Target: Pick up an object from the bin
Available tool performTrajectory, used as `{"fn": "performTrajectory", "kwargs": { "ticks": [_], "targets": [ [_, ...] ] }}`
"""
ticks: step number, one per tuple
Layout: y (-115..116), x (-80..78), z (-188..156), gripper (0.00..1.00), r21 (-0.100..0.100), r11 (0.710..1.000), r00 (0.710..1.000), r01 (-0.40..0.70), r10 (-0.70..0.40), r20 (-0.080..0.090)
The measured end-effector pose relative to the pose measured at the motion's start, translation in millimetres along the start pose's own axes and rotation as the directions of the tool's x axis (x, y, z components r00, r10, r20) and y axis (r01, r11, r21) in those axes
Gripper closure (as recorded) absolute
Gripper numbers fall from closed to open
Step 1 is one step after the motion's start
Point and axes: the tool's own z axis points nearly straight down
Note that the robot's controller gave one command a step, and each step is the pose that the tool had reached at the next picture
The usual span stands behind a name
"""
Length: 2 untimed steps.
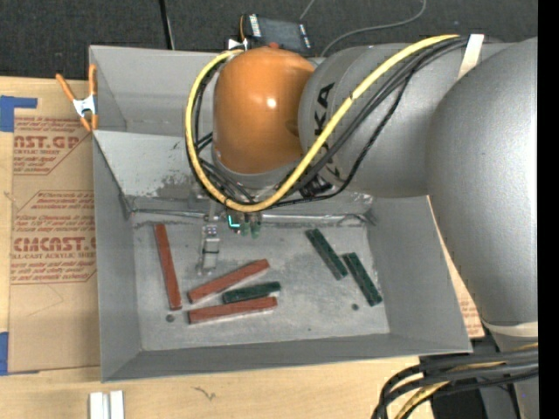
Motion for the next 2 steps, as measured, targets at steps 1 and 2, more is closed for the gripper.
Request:
{"fn": "performTrajectory", "kwargs": {
  "ticks": [1, 2],
  "targets": [
    [-36.8, 34.0, 122.4, 0.00, 0.001, 0.956, 0.956, 0.293, -0.293, 0.002],
    [-35.9, 32.5, 117.3, 1.00, 0.000, 0.956, 0.956, 0.294, -0.294, 0.001]
  ]
}}
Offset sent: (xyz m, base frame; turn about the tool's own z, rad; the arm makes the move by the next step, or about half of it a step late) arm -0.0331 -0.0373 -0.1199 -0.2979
